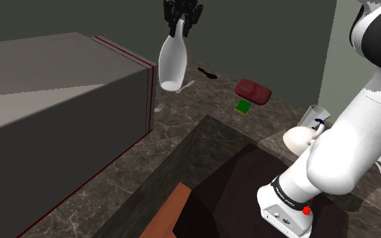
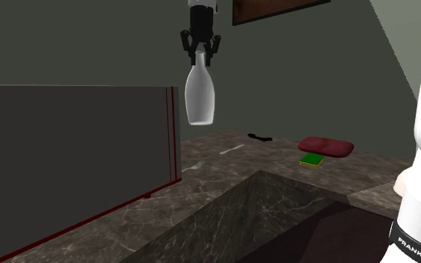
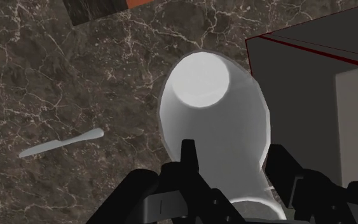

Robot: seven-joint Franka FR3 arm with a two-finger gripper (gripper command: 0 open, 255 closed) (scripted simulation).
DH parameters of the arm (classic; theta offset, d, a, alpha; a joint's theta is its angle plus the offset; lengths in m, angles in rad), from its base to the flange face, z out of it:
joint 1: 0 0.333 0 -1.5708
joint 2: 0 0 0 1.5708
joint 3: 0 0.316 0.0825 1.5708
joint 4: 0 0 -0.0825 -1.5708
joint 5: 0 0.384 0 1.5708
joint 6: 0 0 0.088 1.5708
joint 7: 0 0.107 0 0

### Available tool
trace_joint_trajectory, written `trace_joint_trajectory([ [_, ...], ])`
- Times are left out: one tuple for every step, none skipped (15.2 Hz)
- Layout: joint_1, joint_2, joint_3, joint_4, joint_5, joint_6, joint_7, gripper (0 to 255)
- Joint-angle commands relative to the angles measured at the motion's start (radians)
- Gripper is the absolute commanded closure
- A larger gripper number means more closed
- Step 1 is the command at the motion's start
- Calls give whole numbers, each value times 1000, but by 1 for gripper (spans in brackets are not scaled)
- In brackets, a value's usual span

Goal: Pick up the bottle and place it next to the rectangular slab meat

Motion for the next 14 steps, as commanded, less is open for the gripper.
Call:
trace_joint_trajectory([
  [1, 13, 0, 47, -3, -34, 0, 255],
  [2, 19, 1, 69, -4, -50, 0, 255],
  [3, 26, 1, 92, -6, -66, 1, 255],
  [5, 33, 2, 116, -7, -83, 1, 255],
  [6, 41, 2, 140, -9, -100, 2, 255],
  [7, 49, 3, 165, -11, -117, 2, 255],
  [9, 58, 4, 191, -13, -135, 3, 255],
  [11, 67, 4, 218, -15, -153, 4, 255],
  [13, 77, 5, 247, -18, -171, 4, 255],
  [15, 88, 5, 277, -21, -191, 5, 255],
  [18, 100, 6, 308, -24, -210, 6, 255],
  [20, 112, 7, 341, -27, -231, 7, 255],
  [24, 126, 8, 376, -30, -252, 7, 255],
  [27, 141, 8, 413, -34, -275, 8, 255],
])
